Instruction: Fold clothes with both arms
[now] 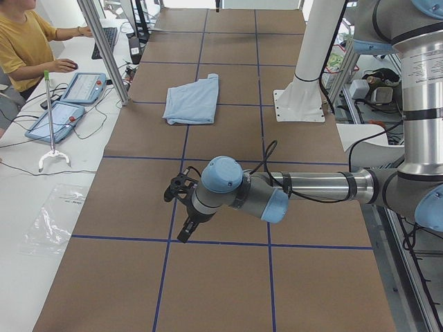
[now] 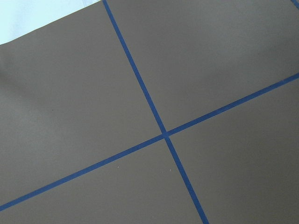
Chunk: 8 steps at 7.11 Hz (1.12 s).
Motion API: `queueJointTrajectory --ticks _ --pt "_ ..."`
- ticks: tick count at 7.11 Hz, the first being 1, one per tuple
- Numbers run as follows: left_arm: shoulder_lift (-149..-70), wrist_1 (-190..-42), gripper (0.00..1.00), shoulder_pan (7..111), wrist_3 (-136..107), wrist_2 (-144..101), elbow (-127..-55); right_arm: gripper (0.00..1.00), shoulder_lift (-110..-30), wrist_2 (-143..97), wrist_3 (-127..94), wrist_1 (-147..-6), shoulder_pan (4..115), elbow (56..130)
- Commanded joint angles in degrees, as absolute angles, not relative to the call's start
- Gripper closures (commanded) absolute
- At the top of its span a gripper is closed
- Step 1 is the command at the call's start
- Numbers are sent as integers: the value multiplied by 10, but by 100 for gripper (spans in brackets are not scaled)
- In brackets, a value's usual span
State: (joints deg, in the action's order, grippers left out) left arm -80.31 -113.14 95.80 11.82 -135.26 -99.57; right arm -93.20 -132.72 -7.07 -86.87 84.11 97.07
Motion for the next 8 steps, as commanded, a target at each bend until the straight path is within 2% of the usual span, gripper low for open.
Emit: queueJointTrajectory --ticks 1,3,5,8 --pt "-809 -1132 1 955 120 -1351 -994 0 -930 -1327 -70 -868 841 973" --pt "-809 -1131 1 950 120 -1350 -996 0 -927 -1328 -70 -868 841 972" --pt "-812 -1130 1 899 111 -1349 -996 0 -926 -1331 -70 -868 841 974" --pt "-802 -1173 1 859 -13 -1329 -993 0 -928 -1332 -69 -868 841 973"
